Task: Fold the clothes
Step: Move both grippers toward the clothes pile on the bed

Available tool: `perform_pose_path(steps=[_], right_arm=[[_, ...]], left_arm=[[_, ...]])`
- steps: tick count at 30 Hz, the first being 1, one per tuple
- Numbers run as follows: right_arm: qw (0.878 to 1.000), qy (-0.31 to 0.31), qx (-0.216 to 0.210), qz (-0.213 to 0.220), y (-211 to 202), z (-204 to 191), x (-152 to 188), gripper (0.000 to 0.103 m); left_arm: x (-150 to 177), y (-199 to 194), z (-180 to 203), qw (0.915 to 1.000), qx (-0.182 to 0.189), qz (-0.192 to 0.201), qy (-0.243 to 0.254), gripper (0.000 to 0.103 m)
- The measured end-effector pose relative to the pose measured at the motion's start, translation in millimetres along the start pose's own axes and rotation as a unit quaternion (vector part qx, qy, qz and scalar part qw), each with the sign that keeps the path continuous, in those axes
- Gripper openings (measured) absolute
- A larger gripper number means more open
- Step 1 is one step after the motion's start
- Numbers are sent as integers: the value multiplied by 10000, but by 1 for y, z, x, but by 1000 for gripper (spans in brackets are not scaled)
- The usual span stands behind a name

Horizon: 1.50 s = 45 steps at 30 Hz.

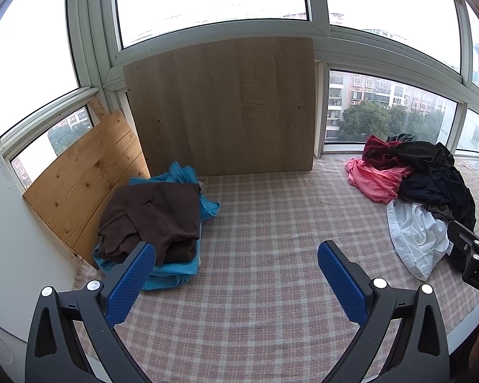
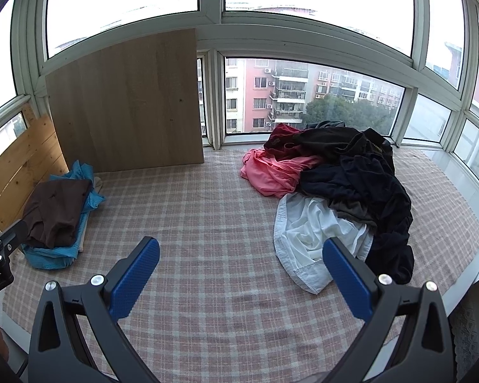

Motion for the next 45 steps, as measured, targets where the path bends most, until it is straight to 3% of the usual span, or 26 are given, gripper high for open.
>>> perform_pose_path(steps=[25,38,45], right_arm=[[9986,268,439,-115,-7,16,8,103],[9930,592,990,-265,-19,51,25,103],[9911,746,1078,-235,-23,83,30,103]], left_arm=[[-2,7,23,9984,374,5,417,102],[-1,11,74,9912,941,-51,931,102],[4,2,111,9875,1094,-10,1138,103]])
Point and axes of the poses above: each gripper's, at about its wrist camera, not at the fingertips, and y roughly the way its jaws point, z to its right, x to its underside, the point moved 5 cm from there along y, roughly the way its jaws point, and after that the axes turned 8 degrees about -y, right-handed, at the moved point
